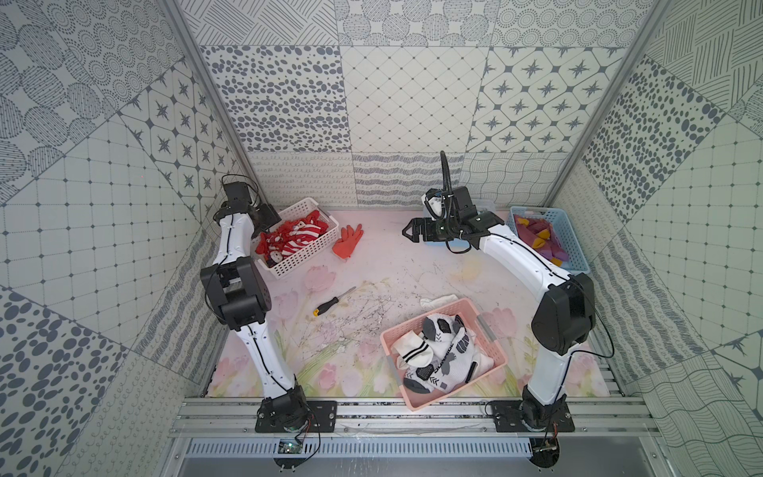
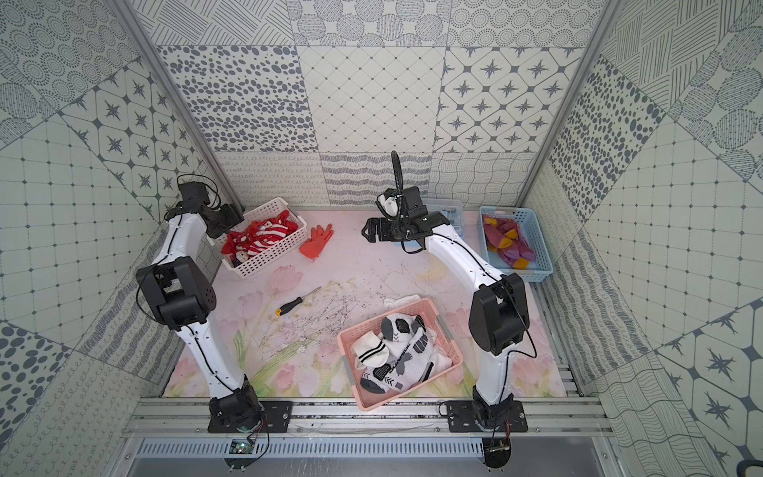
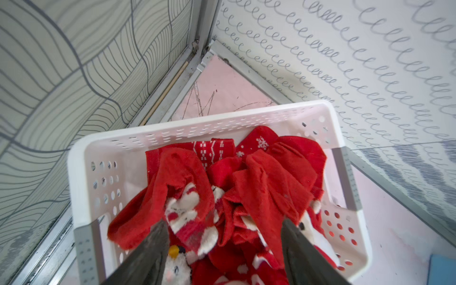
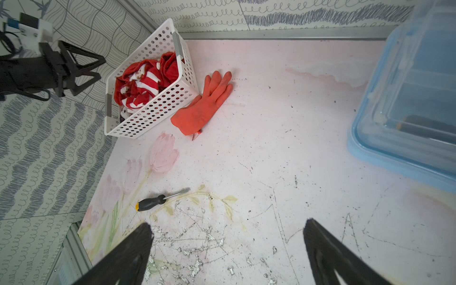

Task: Sort the socks into the basket by color
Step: Place the sock in the bin, then reset both arms

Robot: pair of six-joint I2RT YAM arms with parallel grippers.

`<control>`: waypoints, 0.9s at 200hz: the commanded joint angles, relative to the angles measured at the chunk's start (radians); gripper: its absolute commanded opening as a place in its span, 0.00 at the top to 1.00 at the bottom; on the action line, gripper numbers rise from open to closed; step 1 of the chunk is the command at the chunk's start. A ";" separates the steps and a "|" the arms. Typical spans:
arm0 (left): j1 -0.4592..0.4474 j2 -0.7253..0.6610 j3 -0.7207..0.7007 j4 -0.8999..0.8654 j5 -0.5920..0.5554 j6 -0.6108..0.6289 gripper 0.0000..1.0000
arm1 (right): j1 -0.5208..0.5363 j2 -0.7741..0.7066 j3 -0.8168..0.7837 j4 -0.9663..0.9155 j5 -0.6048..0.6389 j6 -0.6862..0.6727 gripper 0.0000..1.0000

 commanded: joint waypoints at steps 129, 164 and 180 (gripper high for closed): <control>-0.226 -0.845 -0.828 0.204 -0.051 0.053 0.02 | -0.248 -0.507 -0.844 0.645 0.596 -0.087 0.02; -0.246 -0.938 -0.953 0.233 -0.075 0.040 0.02 | -0.340 -0.487 -0.933 0.672 0.594 -0.150 0.02; -0.253 -0.952 -0.985 0.237 -0.093 0.041 0.02 | -0.369 -0.469 -1.005 0.772 0.592 -0.178 0.02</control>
